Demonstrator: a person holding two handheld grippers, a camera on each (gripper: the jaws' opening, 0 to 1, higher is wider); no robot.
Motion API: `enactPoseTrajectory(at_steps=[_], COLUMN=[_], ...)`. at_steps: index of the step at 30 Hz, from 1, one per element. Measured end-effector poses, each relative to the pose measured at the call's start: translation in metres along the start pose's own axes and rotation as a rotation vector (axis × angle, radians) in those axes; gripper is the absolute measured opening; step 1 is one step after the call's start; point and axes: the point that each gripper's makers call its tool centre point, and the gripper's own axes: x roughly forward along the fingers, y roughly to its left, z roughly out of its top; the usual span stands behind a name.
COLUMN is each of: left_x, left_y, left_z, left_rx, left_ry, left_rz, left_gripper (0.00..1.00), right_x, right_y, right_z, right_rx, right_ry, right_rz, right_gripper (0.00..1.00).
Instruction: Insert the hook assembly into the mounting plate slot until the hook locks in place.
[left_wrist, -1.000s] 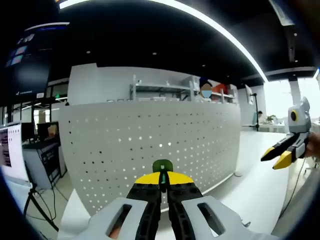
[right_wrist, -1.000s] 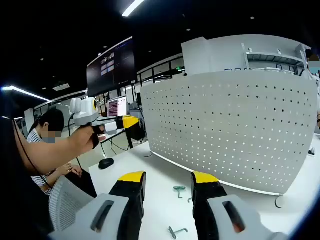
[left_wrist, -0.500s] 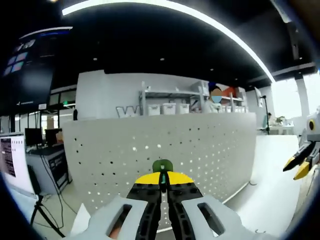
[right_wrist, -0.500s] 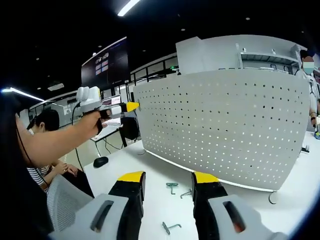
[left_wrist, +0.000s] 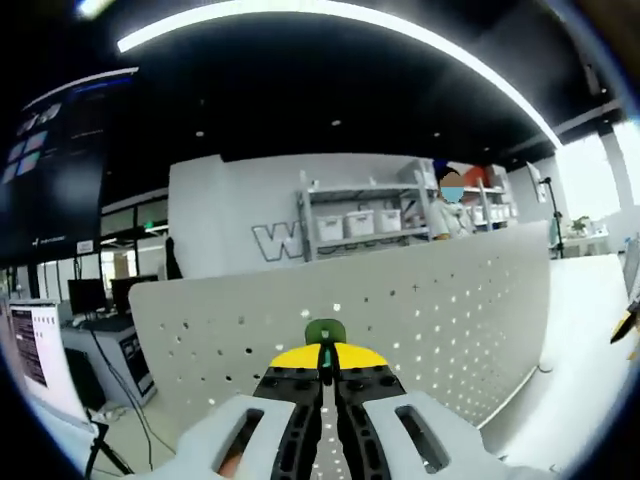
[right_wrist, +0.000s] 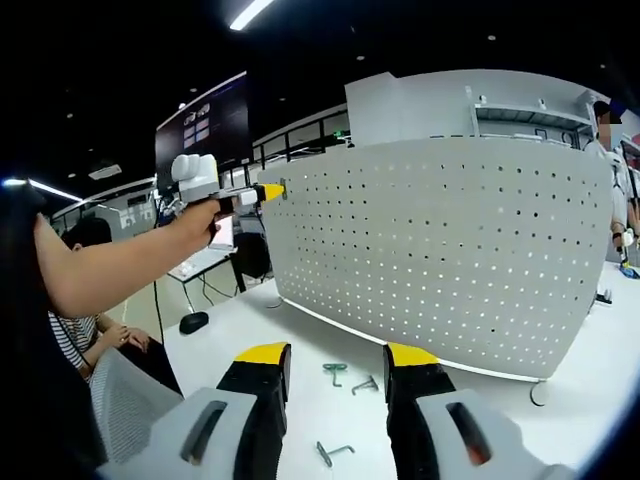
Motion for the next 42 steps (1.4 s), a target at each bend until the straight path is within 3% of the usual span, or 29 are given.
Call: enactPoseTrajectory(at_steps=[9,15,35,42], left_x=[0.016,0.02,0.03,0.03], left_y=[0.009,0.011,0.015,0.013], left_z=[0.0,0.001,-0.004,-0.003], left_rx=[-0.002,-0.024,-0.003,0.049], left_ry=[-0.017,-0.039,-0.036,-0.036], left_rz=[0.052,0.052,0.061,0.074], left_gripper=[0.02,0.02,0.02,0.02], right_x=[-0.003,-0.003,-0.001,-0.001], right_y=[-0.003,-0.005,-0.008,-0.008], right_z=[0.0,-0.001,0.004,0.004], right_rx=[0.002,0.006,0.003,0.003], right_ry=[0.005,0.01,0.012,0.016], right_rz=[-0.016,-0.021,-0.025,-0.026], right_gripper=[0.36,0.36,0.35,0.35])
